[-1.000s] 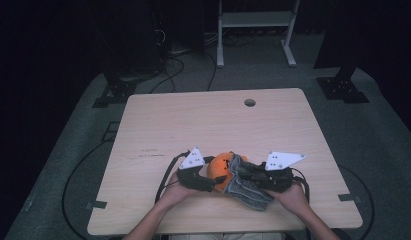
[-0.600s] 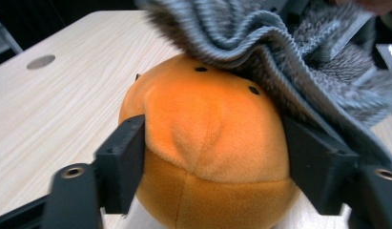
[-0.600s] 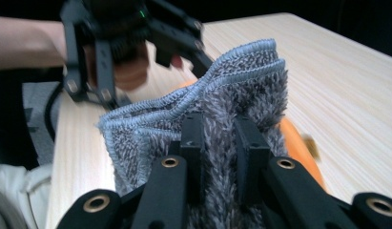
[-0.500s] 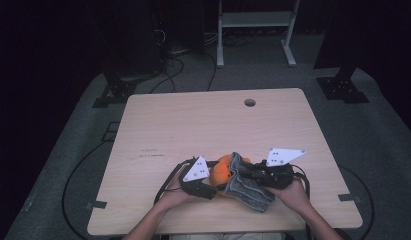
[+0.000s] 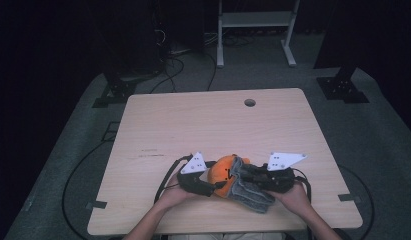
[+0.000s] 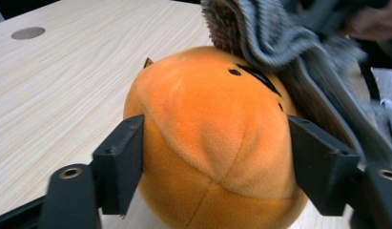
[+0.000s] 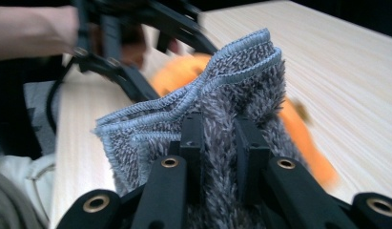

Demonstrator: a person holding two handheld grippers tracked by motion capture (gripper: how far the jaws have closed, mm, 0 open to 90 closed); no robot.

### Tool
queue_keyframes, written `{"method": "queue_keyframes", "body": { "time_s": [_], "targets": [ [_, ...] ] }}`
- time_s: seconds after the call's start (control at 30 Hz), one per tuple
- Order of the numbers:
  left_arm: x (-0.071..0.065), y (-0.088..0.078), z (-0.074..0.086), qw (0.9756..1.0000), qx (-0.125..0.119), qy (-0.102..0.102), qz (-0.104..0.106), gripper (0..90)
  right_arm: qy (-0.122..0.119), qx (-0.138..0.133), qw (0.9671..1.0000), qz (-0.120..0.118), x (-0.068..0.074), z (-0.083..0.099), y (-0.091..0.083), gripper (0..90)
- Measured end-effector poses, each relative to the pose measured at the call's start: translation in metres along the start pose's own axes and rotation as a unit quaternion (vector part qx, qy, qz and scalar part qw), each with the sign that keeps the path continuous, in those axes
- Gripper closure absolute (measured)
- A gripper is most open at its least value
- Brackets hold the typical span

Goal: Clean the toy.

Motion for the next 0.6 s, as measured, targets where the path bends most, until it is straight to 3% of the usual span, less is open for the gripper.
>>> {"method": "queue_keyframes", "body": {
  "time_s": [0.1, 0.13, 0.17, 0.2, 0.27, 0.3, 0.37, 0.43, 0.47, 0.5, 0.53, 0.57, 0.6],
  "targets": [
    [0.0, 0.0, -0.001, 1.0, -0.003, 0.0, 0.004, 27.8, 0.026, -0.004, 0.9996, 0.009, -0.009, 0.004, -0.007, 75.6],
    [0.0, 0.0, -0.001, 1.0, -0.003, 0.0, 0.004, 24.9, 0.026, -0.004, 0.9996, 0.009, -0.009, 0.004, -0.007, 75.6],
    [0.003, 0.001, -0.003, 0.9997, -0.003, -0.023, 0.001, 18.3, 0.03, -0.009, 0.9995, 0.004, -0.008, 0.002, -0.006, 75.6],
    [0.003, 0.001, -0.003, 0.9997, -0.003, -0.023, 0.001, 12.6, 0.03, -0.009, 0.9995, 0.004, -0.008, 0.002, -0.006, 75.6],
    [0.006, 0.002, -0.001, 0.9982, 0.01, -0.056, 0.015, 8.6, 0.02, -0.003, 0.9998, 0.003, -0.004, 0.003, -0.002, 75.6],
    [0.005, 0.006, 0.005, 0.9964, 0.028, -0.072, 0.035, 6.8, 0.008, 0.001, 1.0, -0.001, 0.002, 0.004, 0.0, 75.6],
    [0.003, 0.007, 0.007, 0.9963, 0.033, -0.068, 0.04, 10.5, -0.001, 0.007, 1.0, -0.002, 0.007, 0.006, -0.001, 75.6],
    [0.0, 0.004, 0.001, 0.9993, 0.018, -0.026, 0.017, 21.6, -0.001, 0.007, 1.0, -0.001, 0.01, 0.008, -0.004, 75.6],
    [0.0, 0.004, 0.001, 0.9993, 0.018, -0.026, 0.017, 25.9, 0.001, 0.005, 1.0, -0.002, 0.009, 0.007, -0.006, 75.6],
    [-0.001, 0.002, -0.007, 0.9998, -0.003, 0.018, -0.01, 29.2, 0.003, 0.001, 1.0, -0.002, 0.008, 0.004, -0.008, 75.6],
    [-0.001, 0.002, -0.007, 0.9998, -0.003, 0.018, -0.01, 30.7, 0.003, 0.001, 1.0, -0.002, 0.008, 0.004, -0.008, 75.6],
    [-0.001, 0.0, -0.014, 0.9971, -0.017, 0.06, -0.043, 31.4, 0.007, -0.02, 0.9998, -0.006, 0.007, -0.006, -0.011, 75.6],
    [-0.001, 0.001, -0.017, 0.9957, -0.019, 0.074, -0.053, 31.4, 0.012, -0.034, 0.9993, -0.008, 0.006, -0.013, -0.012, 75.6]
  ]
}}
Point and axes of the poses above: each handheld gripper's, and its own axes: y roughly forward along the jaws, z roughly out of its underside, x roughly to its left, the point moved 9 cm from there along y, roughly forward along the jaws, and after that the axes turned 3 degrees about -y, right-handed, at the moved point
